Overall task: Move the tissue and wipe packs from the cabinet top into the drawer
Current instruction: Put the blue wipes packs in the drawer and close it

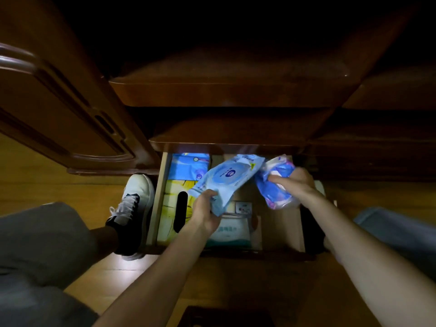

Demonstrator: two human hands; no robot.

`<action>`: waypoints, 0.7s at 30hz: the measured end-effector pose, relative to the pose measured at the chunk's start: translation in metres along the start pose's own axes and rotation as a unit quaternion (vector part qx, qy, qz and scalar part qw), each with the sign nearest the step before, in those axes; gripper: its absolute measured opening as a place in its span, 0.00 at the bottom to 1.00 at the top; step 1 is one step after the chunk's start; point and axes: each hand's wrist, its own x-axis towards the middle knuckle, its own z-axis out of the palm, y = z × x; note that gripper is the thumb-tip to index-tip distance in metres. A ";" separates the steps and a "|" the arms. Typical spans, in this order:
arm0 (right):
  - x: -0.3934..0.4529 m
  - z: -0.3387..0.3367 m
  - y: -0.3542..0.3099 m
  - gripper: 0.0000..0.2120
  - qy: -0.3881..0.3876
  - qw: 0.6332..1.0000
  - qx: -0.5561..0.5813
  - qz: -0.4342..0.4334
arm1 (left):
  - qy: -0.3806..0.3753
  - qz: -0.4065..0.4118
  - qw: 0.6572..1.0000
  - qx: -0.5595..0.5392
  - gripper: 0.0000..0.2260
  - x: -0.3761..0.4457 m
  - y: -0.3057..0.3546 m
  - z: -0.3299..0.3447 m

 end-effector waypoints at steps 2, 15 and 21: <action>-0.006 -0.011 0.010 0.24 0.001 0.998 0.061 0.018 | 0.014 -0.015 1.000 0.006 0.10 0.011 -0.010 0.019; 0.009 0.013 0.009 0.27 -0.029 0.991 0.128 -0.004 | 0.042 -0.056 0.998 -0.006 0.17 0.060 -0.022 0.076; 0.005 0.034 0.003 0.38 0.054 0.996 -0.061 -0.033 | 0.108 0.039 0.975 0.192 0.08 0.054 -0.016 0.050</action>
